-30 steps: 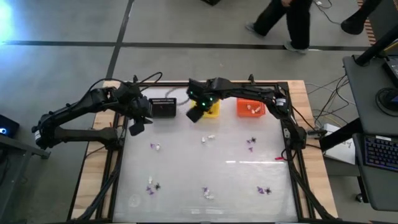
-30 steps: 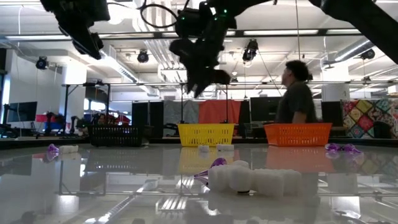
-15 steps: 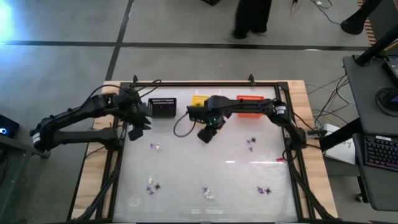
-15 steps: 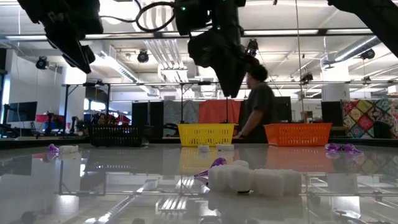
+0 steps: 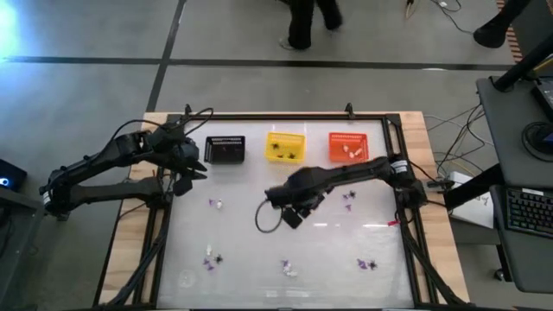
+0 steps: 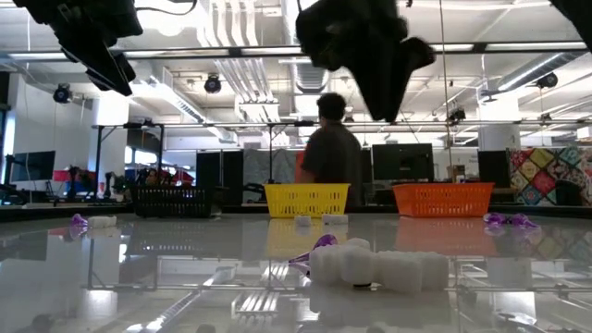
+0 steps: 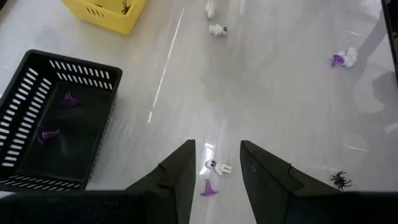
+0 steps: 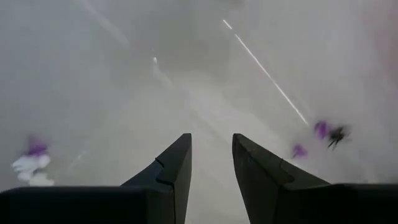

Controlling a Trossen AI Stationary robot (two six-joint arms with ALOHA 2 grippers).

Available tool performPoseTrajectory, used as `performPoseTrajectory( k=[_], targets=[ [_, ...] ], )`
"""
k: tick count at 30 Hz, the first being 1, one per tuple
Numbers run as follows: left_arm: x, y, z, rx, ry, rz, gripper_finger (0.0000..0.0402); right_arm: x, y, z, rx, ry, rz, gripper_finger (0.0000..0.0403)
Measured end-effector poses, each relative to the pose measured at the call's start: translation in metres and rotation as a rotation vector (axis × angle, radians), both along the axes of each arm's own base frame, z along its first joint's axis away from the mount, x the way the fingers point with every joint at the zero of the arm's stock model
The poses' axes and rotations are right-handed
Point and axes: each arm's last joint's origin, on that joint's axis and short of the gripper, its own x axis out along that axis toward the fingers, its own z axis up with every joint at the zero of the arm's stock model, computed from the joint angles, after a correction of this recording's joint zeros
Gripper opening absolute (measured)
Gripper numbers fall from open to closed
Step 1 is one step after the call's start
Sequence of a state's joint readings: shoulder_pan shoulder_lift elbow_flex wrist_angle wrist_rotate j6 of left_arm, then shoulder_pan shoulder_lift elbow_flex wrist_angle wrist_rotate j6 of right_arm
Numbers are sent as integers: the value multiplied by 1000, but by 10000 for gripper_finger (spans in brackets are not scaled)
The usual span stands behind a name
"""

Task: Sort Halloween decoration
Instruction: Put the white skeleton toy into the orange bin

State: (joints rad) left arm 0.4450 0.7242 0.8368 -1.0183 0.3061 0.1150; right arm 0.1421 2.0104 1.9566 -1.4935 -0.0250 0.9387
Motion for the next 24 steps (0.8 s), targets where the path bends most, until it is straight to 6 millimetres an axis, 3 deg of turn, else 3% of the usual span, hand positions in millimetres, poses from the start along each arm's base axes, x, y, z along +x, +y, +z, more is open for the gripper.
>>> performPoseTrajectory(
  k=[7, 16, 24],
  targets=[
    [0, 0, 0, 5, -2, -5, 109, -16, 44, 4, 26, -98, -26, 109],
    [0, 0, 0, 5, -2, -5, 109, -14, 105, -9, 192, -369, 263, 109],
    [0, 0, 0, 6, -1, -6, 109, -19, 136, -27, 222, -455, 394, 109]
  ],
)
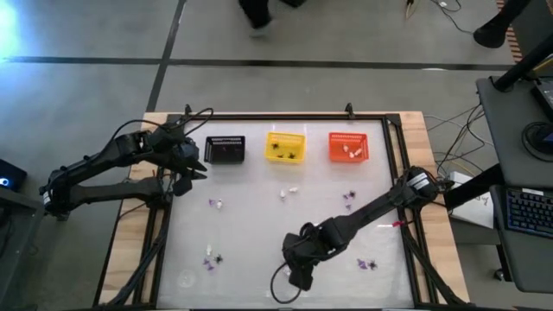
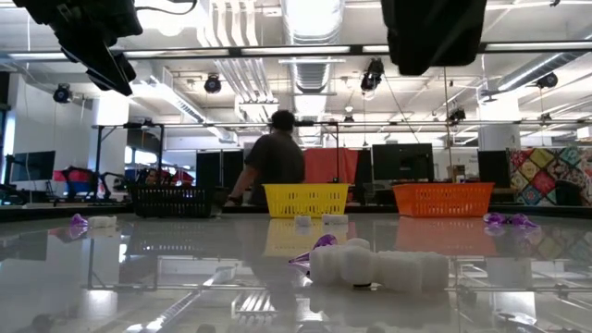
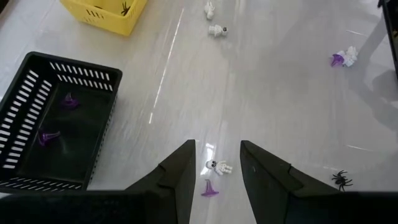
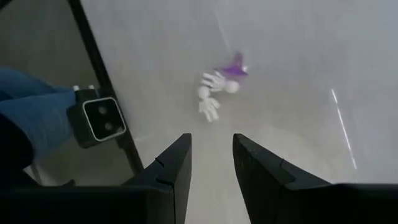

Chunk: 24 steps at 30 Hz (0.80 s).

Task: Sort Halloween decoration
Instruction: Put the white skeleton toy into the orange bin

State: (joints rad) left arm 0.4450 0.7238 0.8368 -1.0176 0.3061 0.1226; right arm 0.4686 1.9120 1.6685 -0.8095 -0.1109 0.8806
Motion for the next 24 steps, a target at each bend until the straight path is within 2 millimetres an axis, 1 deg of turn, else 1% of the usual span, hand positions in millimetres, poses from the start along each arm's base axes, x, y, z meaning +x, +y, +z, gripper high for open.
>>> performPoseTrajectory(
  k=[4, 7, 9, 14, 20, 24],
  targets=[
    [0, 0, 0, -1, 1, 0, 109, 3, 9, -13, 11, -105, 78, 109],
    [0, 0, 0, -1, 1, 1, 109, 6, 12, -27, 7, -136, 114, 109],
    [0, 0, 0, -4, 2, 3, 109, 6, 12, -35, -5, -119, 123, 109],
    [1, 0, 0, -7, 5, 6, 109, 8, 12, -47, -17, -108, 123, 109],
    [1, 0, 0, -8, 6, 7, 109, 10, 17, -64, -29, -89, 145, 109],
    [2, 1, -1, -12, 9, 9, 109, 9, 19, -71, -40, -76, 160, 109]
  ],
)
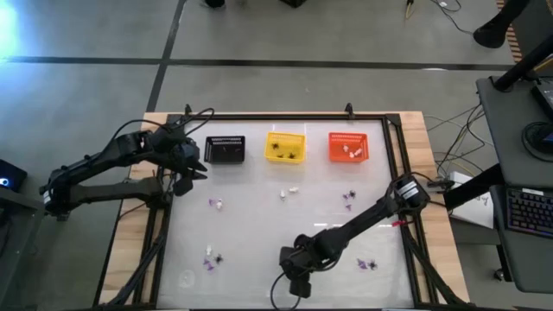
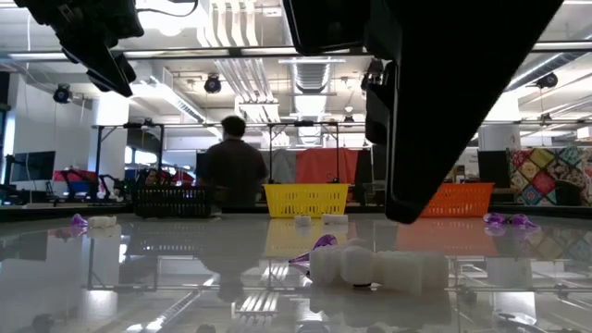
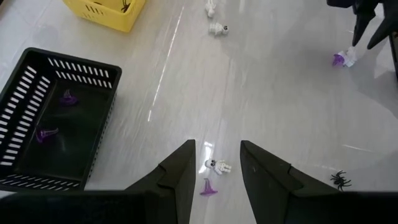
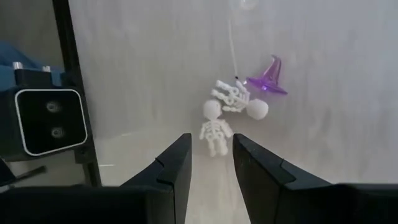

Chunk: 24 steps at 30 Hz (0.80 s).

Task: Sort Halloween decoration
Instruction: Put the white skeleton toy into the orange bin

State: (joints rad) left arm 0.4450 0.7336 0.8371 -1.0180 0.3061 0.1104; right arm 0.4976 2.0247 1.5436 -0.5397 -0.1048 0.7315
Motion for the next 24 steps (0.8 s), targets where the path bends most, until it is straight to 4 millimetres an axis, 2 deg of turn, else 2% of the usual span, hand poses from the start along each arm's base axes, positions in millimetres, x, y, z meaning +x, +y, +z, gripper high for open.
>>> performPoseTrajectory(
  k=[20, 24],
  targets=[
    [2, 1, -1, -8, 10, 4, 109, 1, 1, -30, -17, 48, 3, 109],
    [2, 1, -1, -7, 10, 4, 109, 2, 1, -31, -15, 55, -9, 98]
  ],
)
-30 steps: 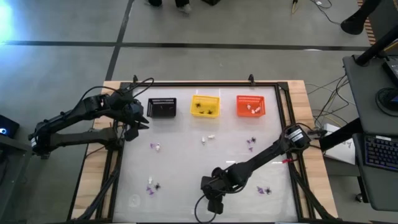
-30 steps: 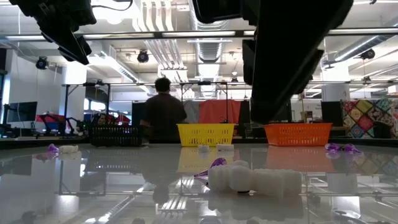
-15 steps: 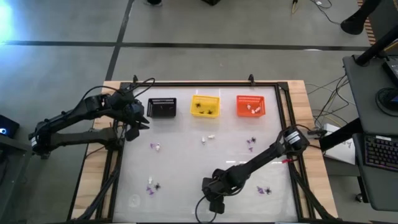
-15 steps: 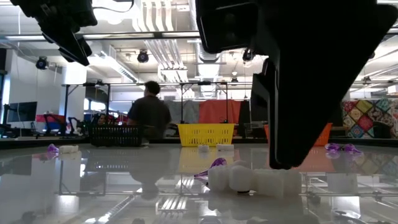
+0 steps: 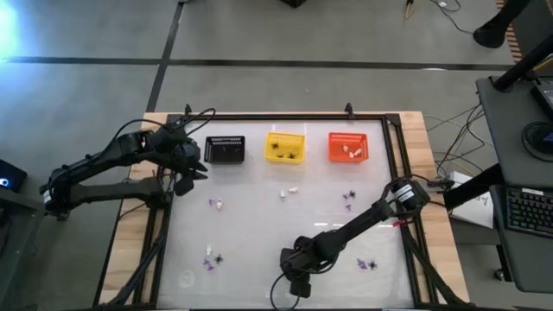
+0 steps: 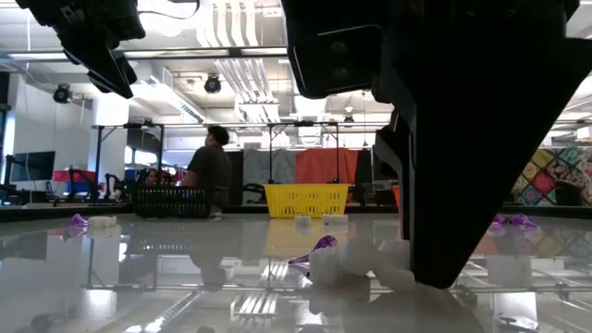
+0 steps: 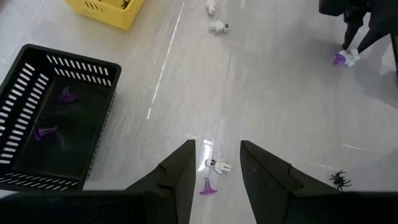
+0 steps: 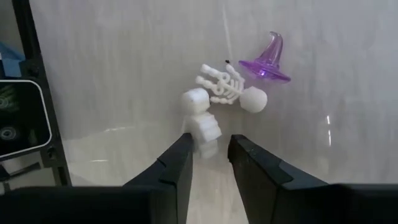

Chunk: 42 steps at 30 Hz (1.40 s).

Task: Sort Halloween decoration
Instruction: Put the white skeleton toy into the orange bin

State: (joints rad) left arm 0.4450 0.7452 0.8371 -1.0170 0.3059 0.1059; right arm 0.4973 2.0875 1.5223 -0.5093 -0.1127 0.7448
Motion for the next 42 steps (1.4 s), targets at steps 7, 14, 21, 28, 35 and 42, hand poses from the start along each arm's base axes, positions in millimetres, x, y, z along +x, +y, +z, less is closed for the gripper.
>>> performPoseTrajectory(
  k=[7, 14, 21, 28, 35, 42],
  targets=[
    [0, 0, 0, 5, 0, -6, 109, 1, -1, -1, 18, 11, -40, 22],
    [0, 0, 0, 7, 0, -8, 109, 0, -1, 2, 39, 28, -99, 10],
    [0, 0, 0, 8, 0, -9, 109, -4, -3, 17, 36, 13, -107, 8],
    [0, 0, 0, -4, 1, 10, 109, -12, -8, 37, 26, 24, -120, 8],
    [0, 0, 0, -3, 3, 16, 109, -25, -27, 56, -82, 91, -251, 8],
    [0, 0, 0, -5, 3, 18, 109, -32, -66, 81, -135, 155, -385, 8]
  ],
)
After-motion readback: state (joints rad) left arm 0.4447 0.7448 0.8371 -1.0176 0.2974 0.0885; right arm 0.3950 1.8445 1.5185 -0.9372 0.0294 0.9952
